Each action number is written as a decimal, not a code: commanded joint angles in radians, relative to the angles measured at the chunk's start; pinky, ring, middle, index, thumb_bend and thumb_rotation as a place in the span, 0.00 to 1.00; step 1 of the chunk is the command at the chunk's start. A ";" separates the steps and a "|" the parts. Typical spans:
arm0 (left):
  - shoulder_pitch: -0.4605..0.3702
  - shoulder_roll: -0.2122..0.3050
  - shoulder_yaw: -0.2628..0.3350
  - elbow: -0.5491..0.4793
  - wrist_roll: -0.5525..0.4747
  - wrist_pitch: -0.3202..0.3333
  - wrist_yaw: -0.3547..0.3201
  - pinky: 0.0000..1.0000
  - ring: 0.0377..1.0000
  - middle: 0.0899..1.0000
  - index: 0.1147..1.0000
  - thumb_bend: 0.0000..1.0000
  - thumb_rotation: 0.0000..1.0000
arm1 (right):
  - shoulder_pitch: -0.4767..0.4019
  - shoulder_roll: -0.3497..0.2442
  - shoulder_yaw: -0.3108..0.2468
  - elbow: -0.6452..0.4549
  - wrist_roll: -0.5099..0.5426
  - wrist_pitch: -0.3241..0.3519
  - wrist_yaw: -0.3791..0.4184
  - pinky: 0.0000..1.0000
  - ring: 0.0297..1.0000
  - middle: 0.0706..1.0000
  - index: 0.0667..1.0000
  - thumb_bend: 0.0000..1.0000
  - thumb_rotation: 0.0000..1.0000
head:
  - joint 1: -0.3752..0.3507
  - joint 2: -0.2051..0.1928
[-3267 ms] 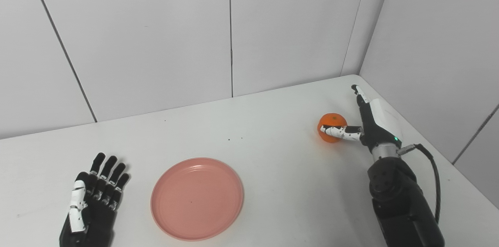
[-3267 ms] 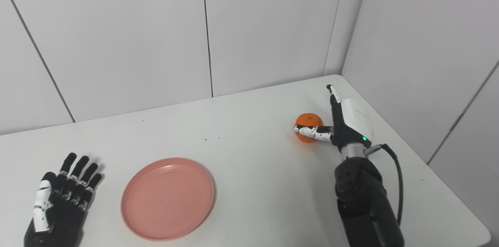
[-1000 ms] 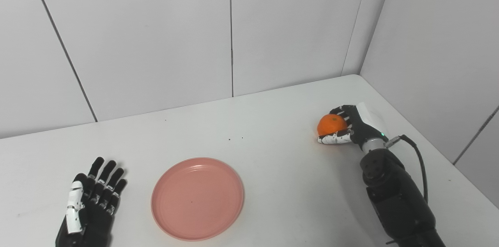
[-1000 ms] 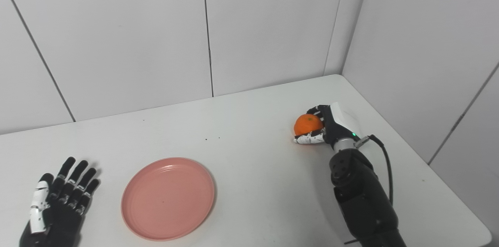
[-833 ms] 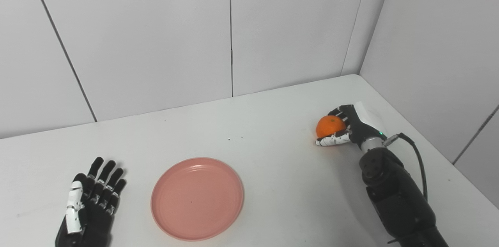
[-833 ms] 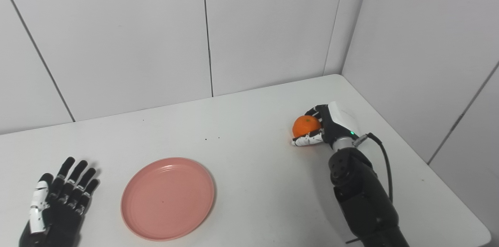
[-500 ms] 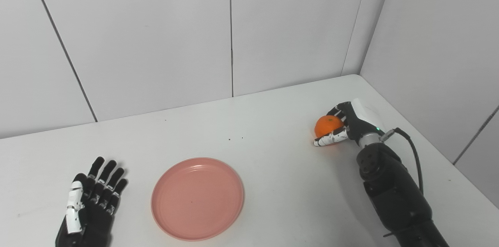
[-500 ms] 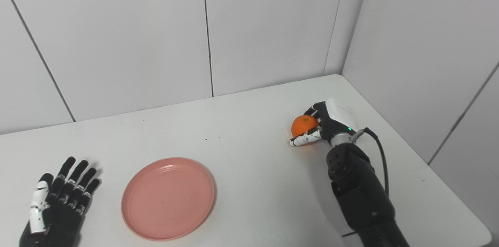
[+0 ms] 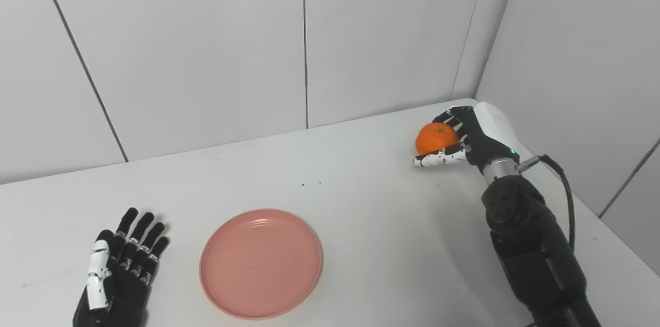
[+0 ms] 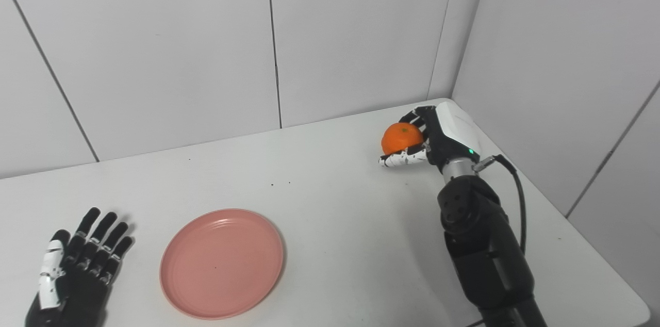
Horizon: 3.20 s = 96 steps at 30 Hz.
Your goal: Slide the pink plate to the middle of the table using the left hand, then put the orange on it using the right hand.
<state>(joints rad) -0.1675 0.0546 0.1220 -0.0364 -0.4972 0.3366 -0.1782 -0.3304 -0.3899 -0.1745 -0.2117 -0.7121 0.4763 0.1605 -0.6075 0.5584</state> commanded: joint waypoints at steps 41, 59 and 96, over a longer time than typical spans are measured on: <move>0.069 -0.118 -0.109 -0.053 0.170 -0.087 0.071 0.91 0.88 0.88 0.87 0.37 1.00 | -0.108 0.272 0.340 -0.215 -0.032 -0.103 0.079 0.32 0.38 0.42 0.45 0.52 0.13 | 0.388 0.060; 0.073 -0.193 -0.170 -0.084 0.295 -0.098 0.149 0.88 0.88 0.88 0.87 0.37 1.00 | -0.003 0.290 0.466 -0.213 -0.036 -0.124 0.077 0.26 0.33 0.39 0.45 0.52 0.14 | 0.606 0.104; 0.081 -0.234 -0.178 -0.073 0.387 -0.158 0.204 0.87 0.88 0.88 0.87 0.39 1.00 | 0.000 0.317 0.581 0.063 -0.045 -0.186 -0.006 0.23 0.29 0.38 0.45 0.52 0.14 | 0.695 0.126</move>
<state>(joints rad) -0.0884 -0.1620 -0.0545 -0.1058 -0.1224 0.2063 0.0154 -0.2918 -0.0833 0.4049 -0.1367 -0.7483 0.3386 0.1823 0.0874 0.6857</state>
